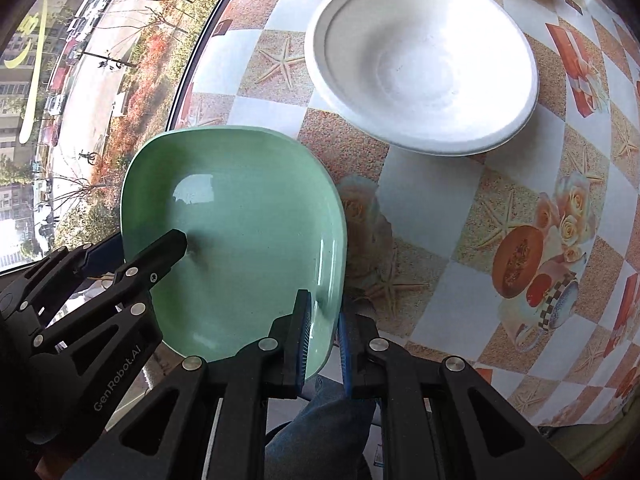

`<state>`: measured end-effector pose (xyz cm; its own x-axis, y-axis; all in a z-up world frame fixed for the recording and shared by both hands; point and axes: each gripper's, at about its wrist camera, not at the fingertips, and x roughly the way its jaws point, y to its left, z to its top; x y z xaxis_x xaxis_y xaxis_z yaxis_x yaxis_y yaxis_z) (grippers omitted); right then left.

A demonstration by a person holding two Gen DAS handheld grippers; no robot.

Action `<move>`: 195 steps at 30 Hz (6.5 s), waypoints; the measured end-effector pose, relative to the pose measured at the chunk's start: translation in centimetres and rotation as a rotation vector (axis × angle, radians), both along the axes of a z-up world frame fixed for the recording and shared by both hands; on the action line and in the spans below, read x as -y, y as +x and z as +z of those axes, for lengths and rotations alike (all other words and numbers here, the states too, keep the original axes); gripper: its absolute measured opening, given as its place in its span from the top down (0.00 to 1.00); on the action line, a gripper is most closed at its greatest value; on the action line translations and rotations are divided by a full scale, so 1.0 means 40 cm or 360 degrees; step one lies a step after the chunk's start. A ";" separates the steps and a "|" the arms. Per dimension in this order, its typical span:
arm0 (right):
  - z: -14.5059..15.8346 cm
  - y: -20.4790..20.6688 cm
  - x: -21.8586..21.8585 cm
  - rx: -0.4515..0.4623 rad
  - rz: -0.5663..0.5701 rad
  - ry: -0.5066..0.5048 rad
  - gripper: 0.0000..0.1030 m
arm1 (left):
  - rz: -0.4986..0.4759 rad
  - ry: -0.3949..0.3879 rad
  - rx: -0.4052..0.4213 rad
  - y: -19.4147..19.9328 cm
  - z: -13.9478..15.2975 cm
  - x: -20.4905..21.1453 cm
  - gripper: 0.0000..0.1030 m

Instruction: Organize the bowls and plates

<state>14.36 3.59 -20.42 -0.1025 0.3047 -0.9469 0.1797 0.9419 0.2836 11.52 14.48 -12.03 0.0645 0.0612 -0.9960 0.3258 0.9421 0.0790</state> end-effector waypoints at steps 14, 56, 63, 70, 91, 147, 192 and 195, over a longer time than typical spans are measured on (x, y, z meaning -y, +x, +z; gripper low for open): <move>0.056 -0.022 0.033 0.0148 0.0114 -0.0116 0.26 | 0.0707 -0.0096 0.0468 -0.016 0.061 -0.268 0.24; 0.126 -0.157 0.201 0.0186 -0.0034 -0.0305 0.04 | 0.1771 -0.0202 0.0315 -0.008 -0.186 -0.524 0.24; 0.129 -0.161 0.202 0.0179 -0.0023 -0.0308 0.04 | 0.1730 -0.0164 0.0349 0.022 -0.199 -0.539 0.24; 0.122 -0.164 0.207 0.0158 -0.0041 -0.0308 0.04 | 0.1803 -0.0203 0.0296 0.023 -0.231 -0.591 0.24; 0.108 -0.178 0.185 0.0138 -0.0029 -0.0287 0.04 | 0.1593 -0.0446 0.0281 0.078 -0.261 -0.569 0.24; 0.066 0.119 0.364 0.0197 -0.0320 -0.0282 0.04 | 0.0042 -0.0079 0.0038 0.254 -0.046 0.223 0.18; -0.031 -0.437 0.780 -0.0185 -0.0750 -0.0290 0.61 | -0.1080 -0.0119 -0.0320 -0.242 -0.135 0.706 0.21; -0.018 -0.465 0.803 -0.0147 -0.0791 -0.0337 0.17 | -0.1096 -0.0177 -0.0303 -0.235 -0.102 0.659 0.16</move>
<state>-4.25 -28.52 -21.13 -0.0806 0.1415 -0.9866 0.6328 0.7721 0.0591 2.14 -11.87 -16.11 -0.1234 -0.0335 -0.9918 0.8470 0.5171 -0.1229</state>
